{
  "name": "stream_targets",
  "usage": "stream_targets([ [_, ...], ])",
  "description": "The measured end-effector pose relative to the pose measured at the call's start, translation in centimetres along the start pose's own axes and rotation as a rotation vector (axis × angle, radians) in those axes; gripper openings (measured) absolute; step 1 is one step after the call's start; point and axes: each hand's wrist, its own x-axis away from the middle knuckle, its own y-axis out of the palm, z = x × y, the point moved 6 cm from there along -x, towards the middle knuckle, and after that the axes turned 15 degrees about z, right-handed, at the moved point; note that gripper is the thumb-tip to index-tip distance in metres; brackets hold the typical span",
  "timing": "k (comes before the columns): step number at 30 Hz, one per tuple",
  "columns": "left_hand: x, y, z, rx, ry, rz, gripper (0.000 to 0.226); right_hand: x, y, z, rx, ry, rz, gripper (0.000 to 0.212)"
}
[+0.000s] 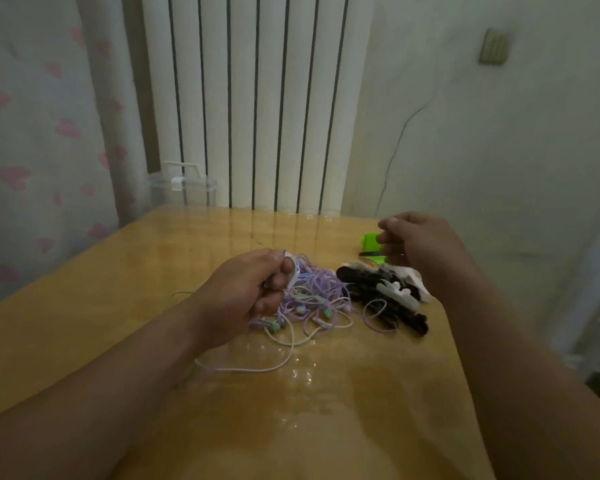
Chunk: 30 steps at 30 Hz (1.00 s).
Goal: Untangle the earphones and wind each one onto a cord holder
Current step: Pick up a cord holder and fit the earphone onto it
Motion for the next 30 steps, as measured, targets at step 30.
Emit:
stream_targets([
  [30,-2.6,4.0,-2.8,0.16,-0.078,0.03,0.031,-0.4,-2.3,7.0,0.895,-0.291,-0.175,0.027],
])
